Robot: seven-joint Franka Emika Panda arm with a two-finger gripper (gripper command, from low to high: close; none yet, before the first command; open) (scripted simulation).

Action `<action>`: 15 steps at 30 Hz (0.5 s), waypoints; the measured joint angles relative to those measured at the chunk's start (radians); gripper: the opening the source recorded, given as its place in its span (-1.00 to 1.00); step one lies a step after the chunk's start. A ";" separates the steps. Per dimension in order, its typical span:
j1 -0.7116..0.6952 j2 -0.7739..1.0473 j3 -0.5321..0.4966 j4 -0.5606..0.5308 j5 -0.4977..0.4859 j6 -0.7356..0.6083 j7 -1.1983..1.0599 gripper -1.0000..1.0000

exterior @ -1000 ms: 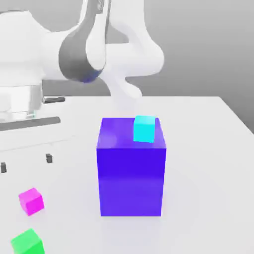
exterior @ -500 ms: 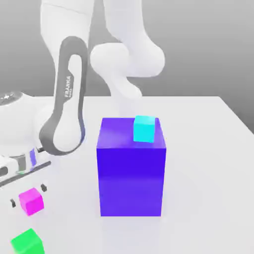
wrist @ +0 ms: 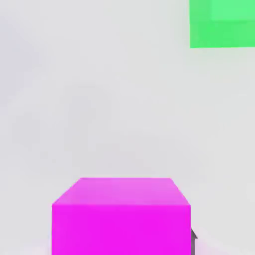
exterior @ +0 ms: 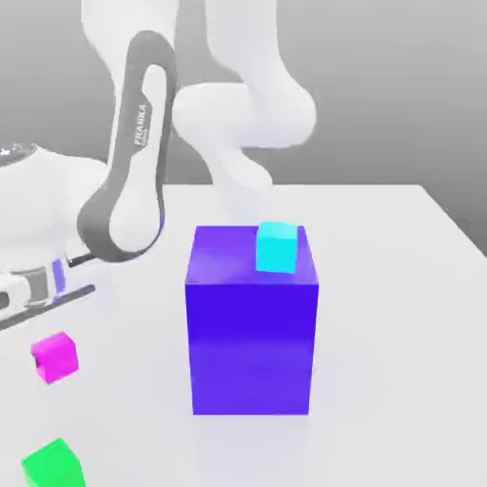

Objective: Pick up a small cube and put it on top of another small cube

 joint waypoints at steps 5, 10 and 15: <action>0.003 0.029 0.067 0.135 -0.050 -0.099 -0.202 -1.00; 0.001 0.069 0.138 0.265 -0.089 -0.182 -0.400 -1.00; -0.039 0.191 0.199 0.293 -0.033 -0.091 -0.472 1.00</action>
